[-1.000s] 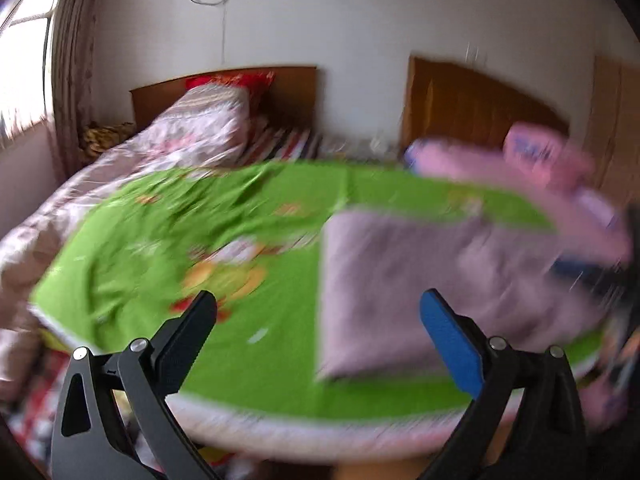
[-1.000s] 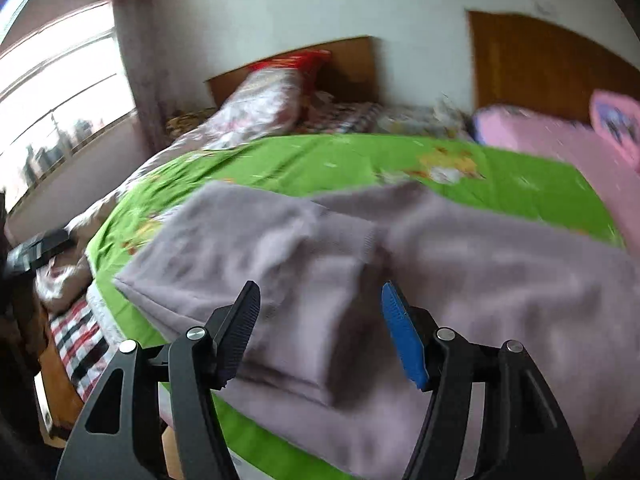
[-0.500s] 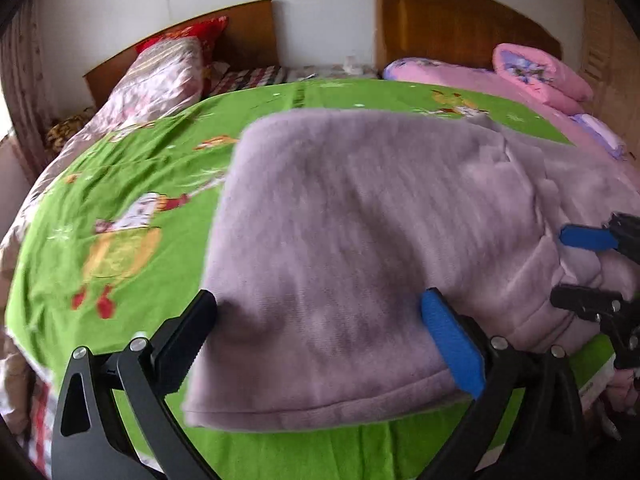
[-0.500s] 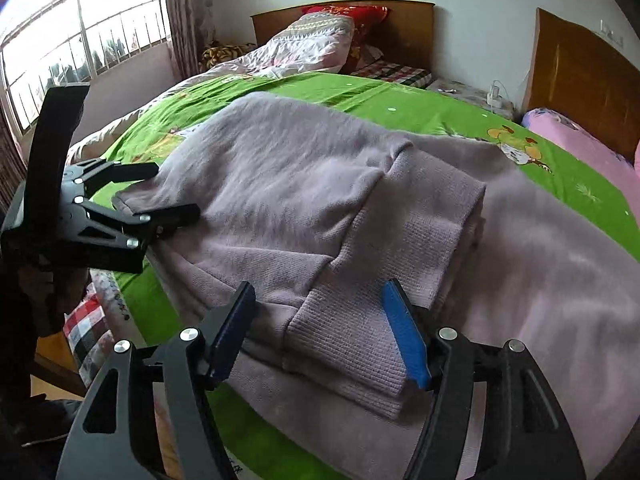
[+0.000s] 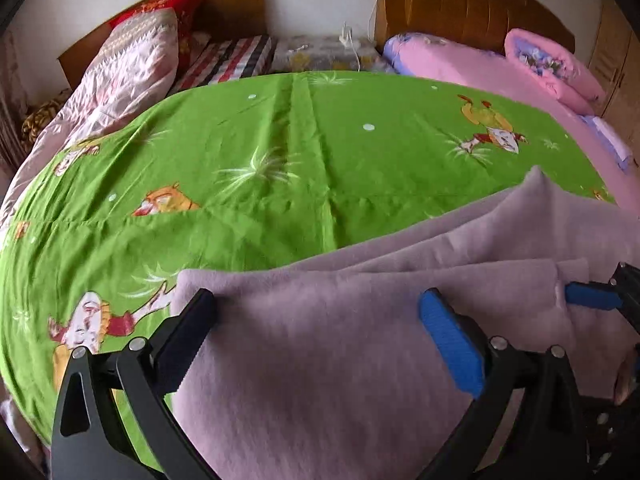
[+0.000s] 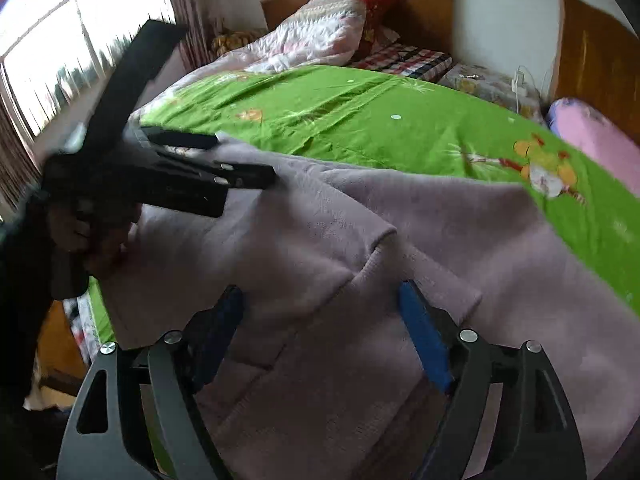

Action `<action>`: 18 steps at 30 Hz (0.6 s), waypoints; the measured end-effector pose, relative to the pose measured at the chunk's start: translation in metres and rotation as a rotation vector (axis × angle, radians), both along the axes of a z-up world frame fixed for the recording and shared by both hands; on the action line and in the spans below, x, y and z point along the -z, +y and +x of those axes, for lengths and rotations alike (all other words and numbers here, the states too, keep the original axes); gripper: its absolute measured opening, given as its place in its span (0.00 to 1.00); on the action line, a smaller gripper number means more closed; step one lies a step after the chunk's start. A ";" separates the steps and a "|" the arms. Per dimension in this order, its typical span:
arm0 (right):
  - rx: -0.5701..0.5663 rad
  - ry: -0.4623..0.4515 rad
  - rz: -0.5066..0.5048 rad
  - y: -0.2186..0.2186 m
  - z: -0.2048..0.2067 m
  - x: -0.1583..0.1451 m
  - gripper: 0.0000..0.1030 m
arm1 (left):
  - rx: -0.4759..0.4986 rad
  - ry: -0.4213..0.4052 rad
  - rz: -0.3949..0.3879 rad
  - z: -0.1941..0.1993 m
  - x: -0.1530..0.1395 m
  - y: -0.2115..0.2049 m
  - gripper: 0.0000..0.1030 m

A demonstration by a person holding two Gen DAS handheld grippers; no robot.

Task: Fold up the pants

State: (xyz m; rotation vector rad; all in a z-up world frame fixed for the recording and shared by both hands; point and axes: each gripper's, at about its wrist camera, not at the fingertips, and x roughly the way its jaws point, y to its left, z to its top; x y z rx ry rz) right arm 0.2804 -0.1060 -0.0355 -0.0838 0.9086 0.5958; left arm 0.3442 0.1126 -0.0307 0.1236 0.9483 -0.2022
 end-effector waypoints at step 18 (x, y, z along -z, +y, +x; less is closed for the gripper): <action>0.166 -0.061 -0.138 -0.039 -0.091 0.007 0.83 | 0.058 -0.181 0.142 -0.151 0.015 -0.056 0.99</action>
